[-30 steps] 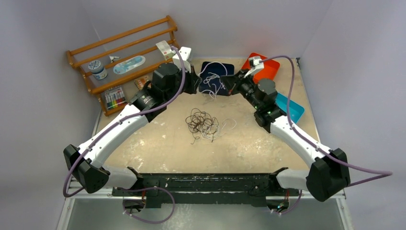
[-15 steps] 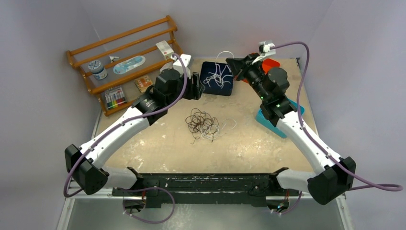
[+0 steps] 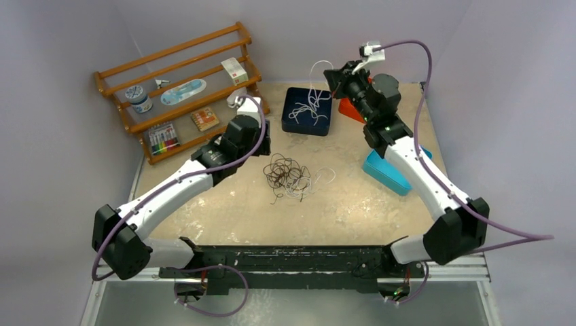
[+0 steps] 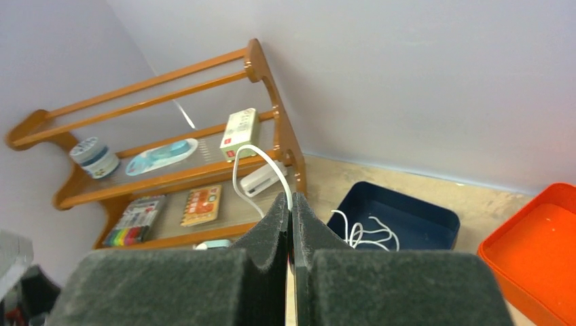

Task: Untangle the cables

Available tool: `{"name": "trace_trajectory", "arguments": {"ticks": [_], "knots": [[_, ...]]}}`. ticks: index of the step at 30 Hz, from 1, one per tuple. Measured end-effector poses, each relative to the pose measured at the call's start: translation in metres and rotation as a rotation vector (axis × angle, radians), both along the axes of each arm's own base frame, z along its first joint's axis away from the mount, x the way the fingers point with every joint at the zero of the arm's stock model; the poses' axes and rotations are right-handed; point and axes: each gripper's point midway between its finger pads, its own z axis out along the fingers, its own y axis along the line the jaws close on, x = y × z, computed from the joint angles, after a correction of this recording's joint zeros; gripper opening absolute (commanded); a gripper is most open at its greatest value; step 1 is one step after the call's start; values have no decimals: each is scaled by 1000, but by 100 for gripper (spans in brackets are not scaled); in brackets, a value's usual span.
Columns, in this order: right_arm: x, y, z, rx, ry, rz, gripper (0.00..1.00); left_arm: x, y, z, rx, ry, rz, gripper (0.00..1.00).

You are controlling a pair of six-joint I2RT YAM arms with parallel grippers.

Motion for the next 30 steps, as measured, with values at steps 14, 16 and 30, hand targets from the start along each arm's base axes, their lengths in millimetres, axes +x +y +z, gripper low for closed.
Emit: {"name": "trace_trajectory", "arguments": {"ticks": [14,16,30], "knots": [[96,-1,-72,-112,100,-68,0,-21,22,-90,22,167,120,59],[110,0,-87,-123,122,-70,0,-20,24,-89,24,159,131,66],[165,22,-175,-175,237,-36,0,-23,35,-96,39,160,180,71]]}}
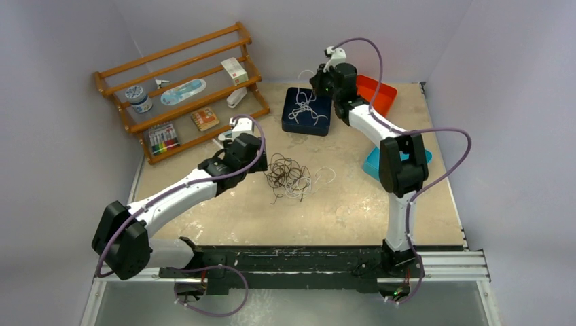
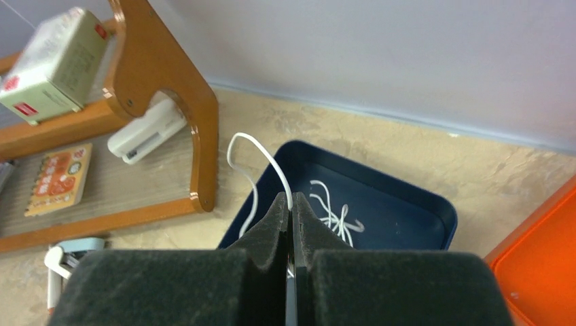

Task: Untangle the cables

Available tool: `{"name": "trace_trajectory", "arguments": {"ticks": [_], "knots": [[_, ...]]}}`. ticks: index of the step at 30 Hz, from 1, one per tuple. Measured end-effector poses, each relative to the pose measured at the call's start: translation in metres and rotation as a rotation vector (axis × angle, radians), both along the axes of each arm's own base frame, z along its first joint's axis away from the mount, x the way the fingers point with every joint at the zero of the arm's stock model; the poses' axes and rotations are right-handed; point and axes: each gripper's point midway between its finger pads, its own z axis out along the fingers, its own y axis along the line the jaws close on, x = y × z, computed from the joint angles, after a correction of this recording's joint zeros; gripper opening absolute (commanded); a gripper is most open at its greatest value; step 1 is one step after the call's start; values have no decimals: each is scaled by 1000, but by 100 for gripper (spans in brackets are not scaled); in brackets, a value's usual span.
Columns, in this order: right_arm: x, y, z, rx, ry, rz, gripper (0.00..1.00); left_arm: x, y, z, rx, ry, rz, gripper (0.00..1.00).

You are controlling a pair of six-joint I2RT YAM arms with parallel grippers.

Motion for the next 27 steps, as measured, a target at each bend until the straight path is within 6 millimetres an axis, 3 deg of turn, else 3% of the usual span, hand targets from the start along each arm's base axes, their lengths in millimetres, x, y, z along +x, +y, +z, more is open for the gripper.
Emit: {"name": "trace_trajectory", "arguments": {"ticks": [10,19,27], "knots": [[4,7,-69,-22,120,26,0,-1,1,17,-50,-53,8,77],[-2,7,-118,-54,231,34,0,2,8,15,-40,-49,75,81],[-9,1,-155,-96,341,17,8,4,13,42,-63,-132,80,82]]}}
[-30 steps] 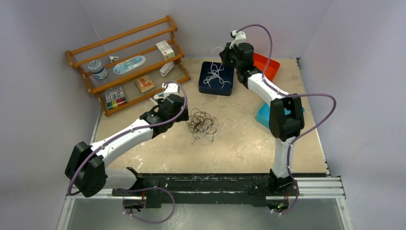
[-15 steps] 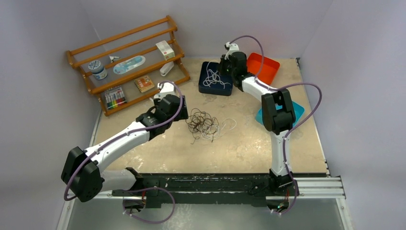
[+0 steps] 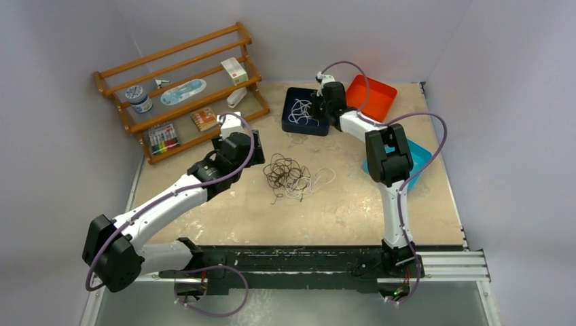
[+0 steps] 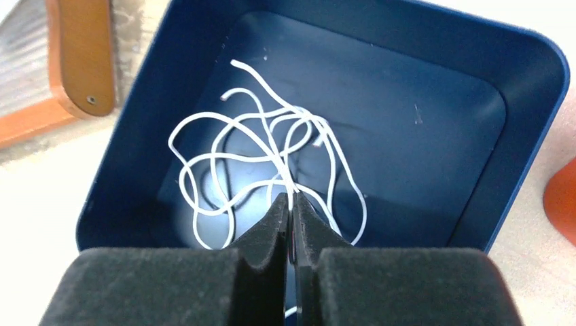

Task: Untangle the cables

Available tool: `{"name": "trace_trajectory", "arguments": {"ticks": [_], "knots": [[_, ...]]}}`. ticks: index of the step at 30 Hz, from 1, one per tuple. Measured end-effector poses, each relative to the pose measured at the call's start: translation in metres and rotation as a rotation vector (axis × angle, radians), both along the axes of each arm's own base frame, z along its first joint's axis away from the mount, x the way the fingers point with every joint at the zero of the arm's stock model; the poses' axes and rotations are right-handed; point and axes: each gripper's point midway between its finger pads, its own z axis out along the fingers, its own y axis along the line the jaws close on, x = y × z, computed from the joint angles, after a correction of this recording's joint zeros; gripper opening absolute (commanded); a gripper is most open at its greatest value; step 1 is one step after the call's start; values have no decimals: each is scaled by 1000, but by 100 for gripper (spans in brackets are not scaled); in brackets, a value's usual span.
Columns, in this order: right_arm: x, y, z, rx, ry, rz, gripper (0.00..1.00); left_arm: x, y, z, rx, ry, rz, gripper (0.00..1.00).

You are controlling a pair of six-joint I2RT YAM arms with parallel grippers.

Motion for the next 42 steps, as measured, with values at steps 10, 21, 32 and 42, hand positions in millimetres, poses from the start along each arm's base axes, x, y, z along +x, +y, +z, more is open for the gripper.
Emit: {"name": "trace_trajectory", "arguments": {"ticks": [10,21,32,42], "knots": [[-6,-11,-6,-44,37,-39,42,-1,4,-16,52,46,4,82],[-9,-23,96,-31,-146,-70,51,-1,3,-17,55,48,2,82],[-18,-25,110,-50,-174,-39,48,-1,0,-29,83,81,-20,82],[-11,-9,56,-45,-73,55,46,-2,-4,-35,85,101,-44,82]]}}
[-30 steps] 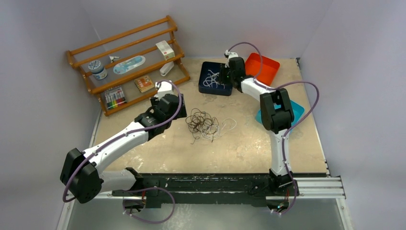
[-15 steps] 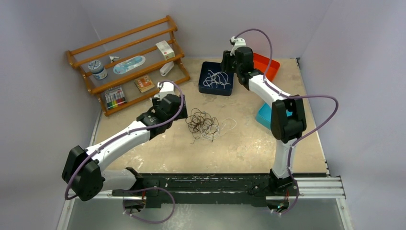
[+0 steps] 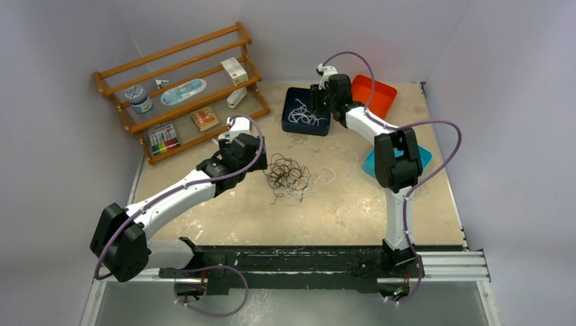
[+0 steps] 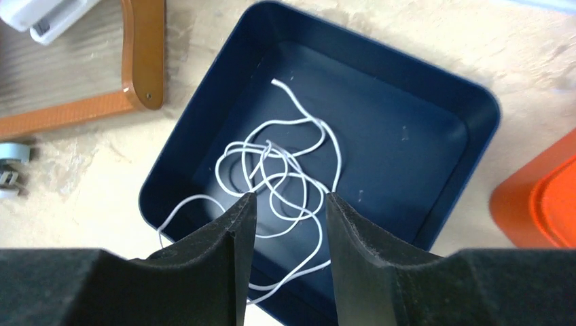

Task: Untangle the cables

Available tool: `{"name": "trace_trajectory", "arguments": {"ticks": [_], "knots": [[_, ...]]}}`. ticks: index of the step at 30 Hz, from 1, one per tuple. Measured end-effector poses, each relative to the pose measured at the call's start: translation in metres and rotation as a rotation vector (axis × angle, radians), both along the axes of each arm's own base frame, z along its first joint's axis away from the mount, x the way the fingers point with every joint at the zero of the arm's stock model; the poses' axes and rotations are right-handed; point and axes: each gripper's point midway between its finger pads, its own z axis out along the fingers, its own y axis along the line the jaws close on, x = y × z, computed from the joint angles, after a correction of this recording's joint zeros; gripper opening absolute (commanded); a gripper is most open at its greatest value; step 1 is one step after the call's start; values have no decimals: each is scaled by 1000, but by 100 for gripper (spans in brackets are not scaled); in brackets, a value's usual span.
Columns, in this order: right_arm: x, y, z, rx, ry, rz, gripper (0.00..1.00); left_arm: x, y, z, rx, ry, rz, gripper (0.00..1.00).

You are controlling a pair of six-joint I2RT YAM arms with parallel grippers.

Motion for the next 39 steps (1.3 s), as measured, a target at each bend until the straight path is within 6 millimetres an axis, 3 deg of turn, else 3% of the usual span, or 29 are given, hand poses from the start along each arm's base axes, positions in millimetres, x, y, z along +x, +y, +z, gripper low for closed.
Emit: {"name": "trace_trajectory", "arguments": {"ticks": [3,8,10,16,19,22,31,34,39], "knots": [[-4,3,-10,4,27,20,49,0,0,0,-1,0,-1,82],[-18,2,-2,5,22,49,51,0,-1,0,-2,1,-3,82],[-24,1,11,4,5,63,52,0,-1,0,-1,1,-4,82],[-48,9,74,22,-111,190,59,1,-2,-4,11,12,-6,81],[-57,18,85,12,-131,299,59,3,-3,-3,9,13,-7,81],[-61,26,74,-26,-105,407,59,4,-6,-3,4,16,-15,80],[-73,24,2,-126,59,534,61,3,-9,-5,-4,27,-29,80],[-74,23,-5,-141,80,544,61,3,-10,-8,-1,35,-32,80],[-64,24,0,-152,54,539,55,3,-11,-11,2,44,-36,79]]}}
